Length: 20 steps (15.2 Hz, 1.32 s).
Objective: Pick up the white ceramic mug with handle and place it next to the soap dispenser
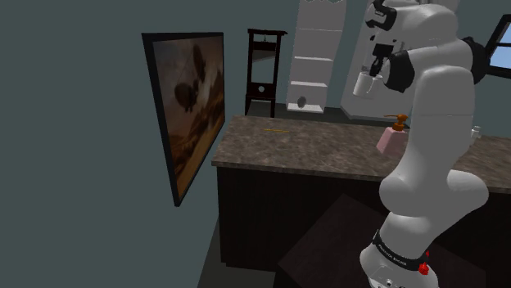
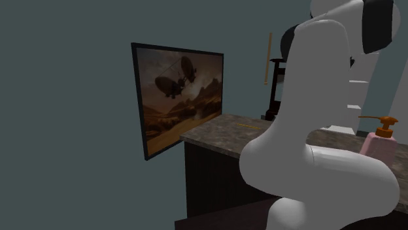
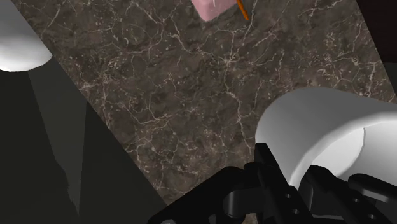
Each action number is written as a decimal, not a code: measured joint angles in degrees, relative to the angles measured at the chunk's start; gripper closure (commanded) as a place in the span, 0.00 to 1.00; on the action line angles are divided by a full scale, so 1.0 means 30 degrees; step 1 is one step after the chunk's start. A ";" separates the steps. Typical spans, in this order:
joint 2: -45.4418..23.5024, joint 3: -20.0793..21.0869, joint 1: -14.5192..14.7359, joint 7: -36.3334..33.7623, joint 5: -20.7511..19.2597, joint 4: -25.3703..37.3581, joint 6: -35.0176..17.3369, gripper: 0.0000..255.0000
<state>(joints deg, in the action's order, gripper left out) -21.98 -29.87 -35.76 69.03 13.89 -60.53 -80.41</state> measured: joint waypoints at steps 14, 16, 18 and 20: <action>0.0121 -0.0162 -0.0001 0.1016 -0.0063 -0.3455 -0.3192 1.00; 0.0254 -0.0157 0.0137 0.1038 -0.0127 -0.4179 -0.3786 1.00; 0.0344 -0.0152 0.0233 0.1080 -0.0165 -0.4806 -0.4325 1.00; 0.0534 -0.0151 0.0384 0.1098 -0.0247 -0.5608 -0.4948 1.00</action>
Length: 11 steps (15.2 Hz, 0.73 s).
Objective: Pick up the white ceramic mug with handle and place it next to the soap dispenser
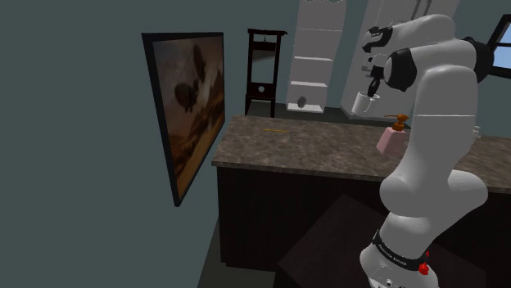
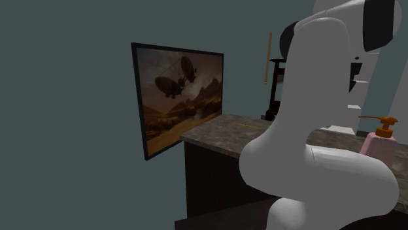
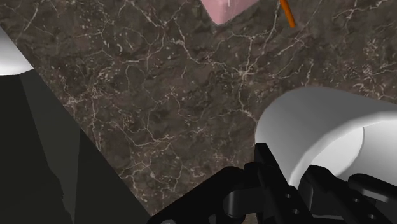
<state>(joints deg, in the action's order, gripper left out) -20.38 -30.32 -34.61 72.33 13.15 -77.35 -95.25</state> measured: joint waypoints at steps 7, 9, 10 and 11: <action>0.0170 0.0047 0.0270 0.0142 -0.0035 -0.2088 -0.1914 1.00; 0.0159 0.0065 0.0315 0.0185 -0.0014 -0.2535 -0.2363 1.00; 0.0122 0.0074 0.0316 0.0246 0.0018 -0.2807 -0.2663 1.00; 0.0134 0.0082 0.0347 0.0258 0.0020 -0.3049 -0.2889 1.00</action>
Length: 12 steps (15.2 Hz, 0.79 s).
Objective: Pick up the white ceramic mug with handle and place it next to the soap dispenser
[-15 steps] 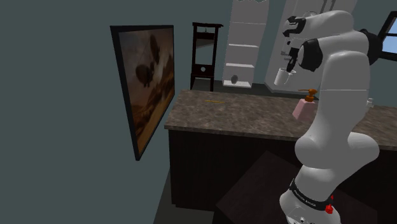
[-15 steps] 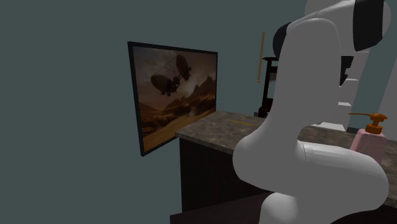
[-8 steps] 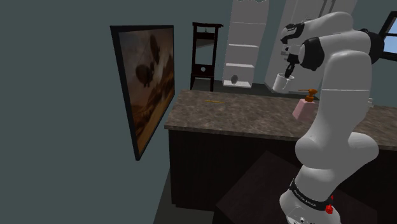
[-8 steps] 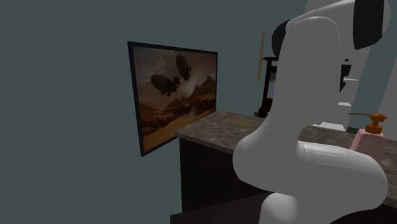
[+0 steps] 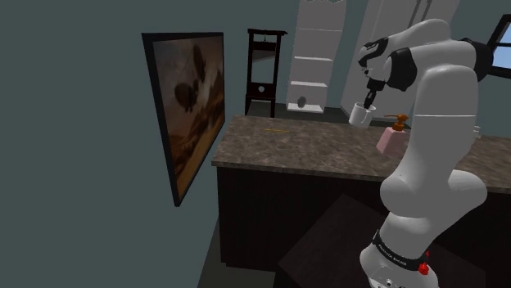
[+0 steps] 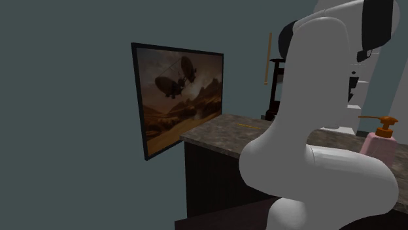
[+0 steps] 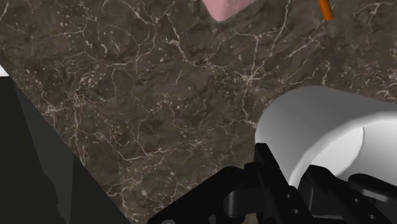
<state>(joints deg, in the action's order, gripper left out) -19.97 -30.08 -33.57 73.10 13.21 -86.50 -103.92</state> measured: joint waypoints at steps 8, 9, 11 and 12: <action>-0.0270 0.0139 0.0146 0.0183 0.0228 -0.1688 -0.1911 1.00; -0.0359 0.0161 0.0131 0.0247 0.0289 -0.1869 -0.2166 1.00; -0.0461 0.0198 0.0140 0.0323 0.0373 -0.2253 -0.2633 1.00; -0.0522 0.0215 0.0130 0.0363 0.0415 -0.2370 -0.2801 1.00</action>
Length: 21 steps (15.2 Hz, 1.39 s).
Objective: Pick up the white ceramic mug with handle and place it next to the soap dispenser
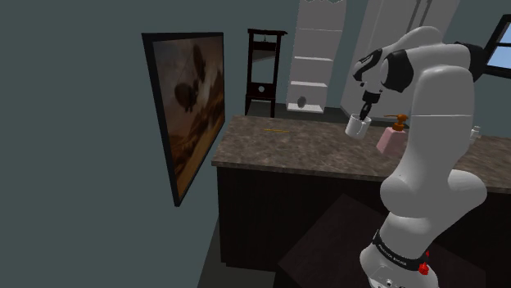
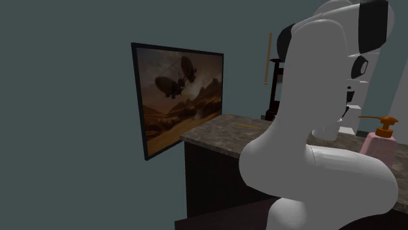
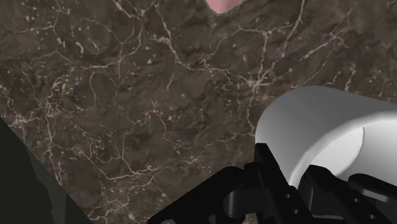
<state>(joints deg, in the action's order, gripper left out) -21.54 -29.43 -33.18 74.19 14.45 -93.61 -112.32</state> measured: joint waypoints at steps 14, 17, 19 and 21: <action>-0.1111 0.0356 -0.0159 0.0628 0.0780 -0.1652 -0.2604 1.00; -0.1114 0.0359 -0.0158 0.0633 0.0786 -0.1675 -0.2634 1.00; -0.1114 0.0359 -0.0158 0.0634 0.0786 -0.1677 -0.2637 0.00; -0.1111 0.0359 -0.0159 0.0635 0.0787 -0.1676 -0.2639 0.00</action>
<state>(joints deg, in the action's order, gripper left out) -24.87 -28.36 -33.65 76.09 16.81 -98.64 -120.24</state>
